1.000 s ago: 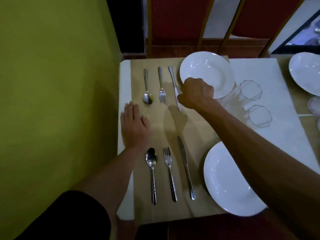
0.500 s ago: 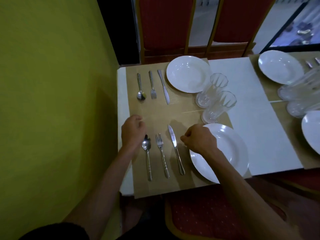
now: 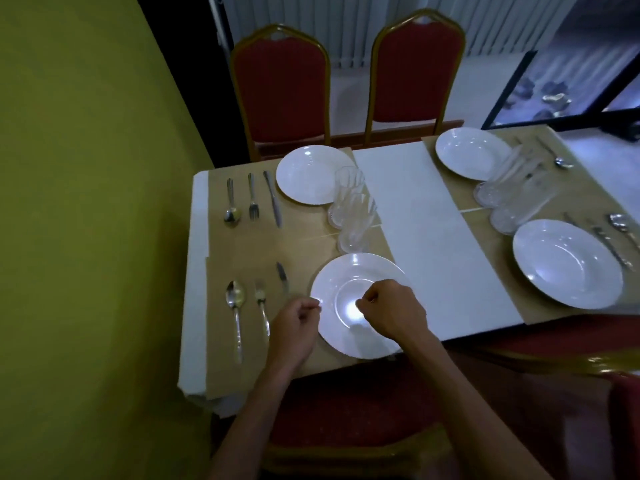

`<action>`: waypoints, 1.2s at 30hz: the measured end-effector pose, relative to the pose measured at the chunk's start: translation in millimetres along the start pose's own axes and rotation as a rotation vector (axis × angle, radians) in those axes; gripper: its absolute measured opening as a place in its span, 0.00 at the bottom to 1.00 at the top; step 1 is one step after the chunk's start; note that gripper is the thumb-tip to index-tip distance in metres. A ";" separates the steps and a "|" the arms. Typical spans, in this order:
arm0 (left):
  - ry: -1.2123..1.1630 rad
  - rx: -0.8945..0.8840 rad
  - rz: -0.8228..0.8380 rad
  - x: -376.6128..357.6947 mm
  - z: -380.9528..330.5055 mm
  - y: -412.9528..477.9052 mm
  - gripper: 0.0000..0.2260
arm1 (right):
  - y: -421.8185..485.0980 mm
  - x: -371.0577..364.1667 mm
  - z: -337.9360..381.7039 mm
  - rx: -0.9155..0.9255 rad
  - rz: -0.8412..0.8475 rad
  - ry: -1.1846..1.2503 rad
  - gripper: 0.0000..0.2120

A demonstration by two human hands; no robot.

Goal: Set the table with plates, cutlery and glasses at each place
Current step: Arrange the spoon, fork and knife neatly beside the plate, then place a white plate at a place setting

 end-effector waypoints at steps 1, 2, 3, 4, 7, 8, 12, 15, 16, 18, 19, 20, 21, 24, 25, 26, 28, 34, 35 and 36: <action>-0.007 -0.006 0.010 -13.1 -7.5 -7.1 0.07 | -3.5 9.1 -14.4 -0.005 0.001 0.012 0.12; -0.017 -0.008 0.023 -26.5 -14.5 -14.2 0.07 | -6.2 17.2 -28.9 0.000 -0.003 0.022 0.12; -0.028 -0.003 0.036 -39.7 -22.7 -22.6 0.07 | -8.2 24.2 -44.2 0.006 -0.004 0.032 0.11; -0.032 0.000 0.045 -53.5 -30.2 -30.6 0.07 | -9.9 31.0 -59.0 0.011 -0.008 0.044 0.11; -0.001 -0.005 0.075 -97.7 -46.8 -52.8 0.05 | -14.2 55.6 -102.8 -0.001 -0.025 0.078 0.11; 0.009 -0.009 0.088 -112.9 -51.1 -60.4 0.05 | -15.4 64.2 -117.9 -0.004 -0.036 0.093 0.11; 0.046 -0.039 0.149 -173.8 -69.2 -83.8 0.06 | -21.0 98.9 -177.8 -0.035 -0.082 0.144 0.11; 0.034 -0.040 0.240 -214.1 -85.2 -98.4 0.05 | -24.4 121.1 -221.5 -0.095 -0.134 0.157 0.10; 0.028 -0.044 0.273 -225.9 -90.1 -101.7 0.05 | -24.8 127.3 -234.3 -0.114 -0.154 0.170 0.10; 0.044 -0.066 0.325 -245.6 -98.6 -104.8 0.04 | -23.7 138.2 -254.7 -0.143 -0.192 0.186 0.10; 0.059 -0.076 0.342 -253.1 -102.0 -104.7 0.04 | -21.5 142.5 -262.5 -0.151 -0.210 0.195 0.10; 0.063 -0.079 0.356 -259.0 -104.5 -103.7 0.04 | -18.1 145.7 -268.4 -0.156 -0.230 0.205 0.09; 0.064 -0.075 0.365 -263.3 -106.6 -102.0 0.04 | -14.2 148.6 -272.3 -0.162 -0.247 0.215 0.09; 0.085 -0.058 0.378 -271.1 -108.4 -92.9 0.05 | -1.7 154.0 -279.8 -0.177 -0.251 0.248 0.09; 0.097 -0.051 0.382 -274.0 -108.1 -88.6 0.05 | 2.8 156.0 -282.8 -0.182 -0.244 0.252 0.09; 0.101 -0.042 0.384 -277.9 -108.2 -83.5 0.05 | 8.2 158.1 -286.7 -0.190 -0.241 0.247 0.09; 0.094 -0.025 0.385 -286.7 -111.0 -74.3 0.06 | 19.4 164.4 -296.2 -0.218 -0.248 0.229 0.08; 0.089 0.015 0.482 -313.2 -126.1 -59.6 0.08 | 51.5 197.9 -340.3 -0.317 -0.253 0.143 0.07; 0.091 0.020 0.487 -317.2 -126.7 -55.4 0.08 | 59.9 205.4 -349.8 -0.321 -0.263 0.130 0.07; 0.105 0.039 0.486 -320.9 -126.3 -50.2 0.08 | 68.4 212.7 -359.6 -0.328 -0.266 0.113 0.07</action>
Point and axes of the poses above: each hand's wrist, its own y-axis towards the middle knuckle, its own x-axis out of the back of the hand, z = x × y, the point moved 1 cm from there along y, towards the middle knuckle, and after that the axes turned 6 degrees about -z, right-handed, at the moved point
